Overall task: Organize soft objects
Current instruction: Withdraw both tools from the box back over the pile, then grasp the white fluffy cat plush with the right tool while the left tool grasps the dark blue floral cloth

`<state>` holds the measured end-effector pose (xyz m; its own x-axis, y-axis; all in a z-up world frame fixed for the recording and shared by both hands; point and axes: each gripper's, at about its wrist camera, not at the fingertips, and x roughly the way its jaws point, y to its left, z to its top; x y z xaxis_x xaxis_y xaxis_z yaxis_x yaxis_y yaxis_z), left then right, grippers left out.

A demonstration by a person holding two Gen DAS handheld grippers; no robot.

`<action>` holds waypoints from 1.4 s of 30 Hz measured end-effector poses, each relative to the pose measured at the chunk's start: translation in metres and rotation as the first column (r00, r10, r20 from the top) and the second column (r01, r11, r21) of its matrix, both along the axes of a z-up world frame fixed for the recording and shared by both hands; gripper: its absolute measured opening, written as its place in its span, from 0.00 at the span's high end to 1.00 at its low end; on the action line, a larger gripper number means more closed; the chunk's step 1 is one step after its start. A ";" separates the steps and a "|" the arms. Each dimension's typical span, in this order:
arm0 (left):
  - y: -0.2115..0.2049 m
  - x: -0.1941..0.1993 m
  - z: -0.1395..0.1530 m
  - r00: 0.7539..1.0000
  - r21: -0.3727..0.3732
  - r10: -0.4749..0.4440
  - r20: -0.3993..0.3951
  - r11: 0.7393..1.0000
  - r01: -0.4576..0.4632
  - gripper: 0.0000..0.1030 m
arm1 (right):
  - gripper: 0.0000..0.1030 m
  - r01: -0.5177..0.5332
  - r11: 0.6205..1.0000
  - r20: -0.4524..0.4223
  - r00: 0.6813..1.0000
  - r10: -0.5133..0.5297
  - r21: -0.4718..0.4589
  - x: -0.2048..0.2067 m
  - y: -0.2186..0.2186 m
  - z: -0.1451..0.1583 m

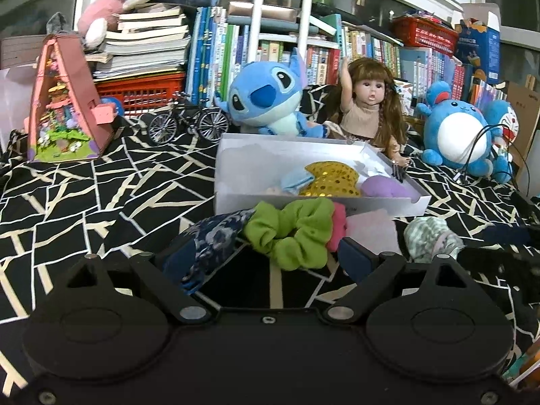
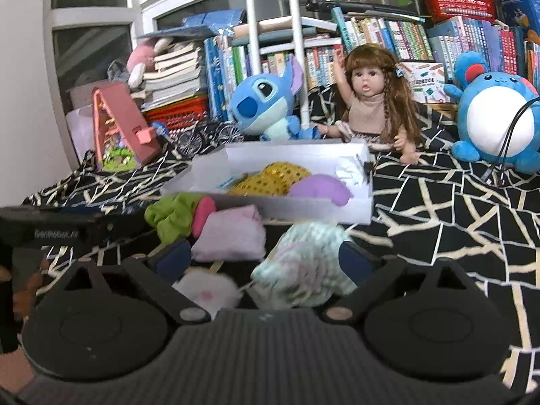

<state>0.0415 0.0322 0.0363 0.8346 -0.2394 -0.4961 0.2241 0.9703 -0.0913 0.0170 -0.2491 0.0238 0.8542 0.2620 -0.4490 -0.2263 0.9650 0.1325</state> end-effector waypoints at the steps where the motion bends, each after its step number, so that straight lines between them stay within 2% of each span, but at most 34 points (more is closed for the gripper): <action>1: 0.001 -0.001 -0.001 1.000 0.001 0.008 0.001 1.000 -0.008 0.12 | 0.04 -0.008 1.000 -0.004 1.000 0.008 -0.002 -0.002 0.002 -0.002; 8: 0.011 0.007 -0.008 0.998 -0.002 0.067 0.003 0.998 -0.067 0.11 | 0.02 -0.047 0.999 -0.021 0.999 0.047 -0.005 -0.012 0.016 -0.012; 15: 0.029 0.029 -0.015 0.984 -0.041 0.175 -0.004 0.984 -0.175 0.05 | 0.00 -0.082 0.996 -0.026 0.996 0.081 -0.031 -0.016 0.035 -0.020; 30: 0.031 0.061 -0.039 0.985 -0.044 0.144 -0.098 0.988 -0.148 0.05 | 0.00 -0.108 0.988 -0.025 0.994 0.106 -0.113 -0.013 0.068 -0.034; 32: 0.031 0.063 -0.042 0.985 -0.054 0.130 -0.118 0.989 -0.137 0.08 | 0.00 -0.117 0.987 -0.032 0.993 0.114 -0.110 -0.012 0.069 -0.035; 33: 0.030 0.063 -0.042 0.984 -0.063 0.120 -0.128 0.990 -0.129 0.14 | 0.00 -0.121 0.987 -0.034 0.992 0.118 -0.108 -0.012 0.069 -0.035; 34: 0.031 0.063 -0.043 0.985 -0.072 0.111 -0.135 0.990 -0.121 0.26 | 0.00 -0.125 0.986 -0.034 0.992 0.122 -0.109 -0.013 0.070 -0.035; 37: 0.031 0.060 -0.043 0.986 -0.093 0.082 -0.144 0.991 -0.096 0.46 | 0.00 -0.129 0.986 -0.038 0.991 0.126 -0.109 -0.013 0.071 -0.037; 42: 0.032 0.048 -0.041 0.987 -0.085 0.079 -0.140 0.992 -0.091 0.53 | 0.00 -0.136 0.987 -0.050 0.990 0.132 -0.088 -0.013 0.068 -0.037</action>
<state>0.0895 0.0643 -0.0045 0.7802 -0.2194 -0.5858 0.1204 0.9716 -0.2035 0.0040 -0.1810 -0.0137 0.7933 0.3293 -0.5121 -0.3504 0.9348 0.0584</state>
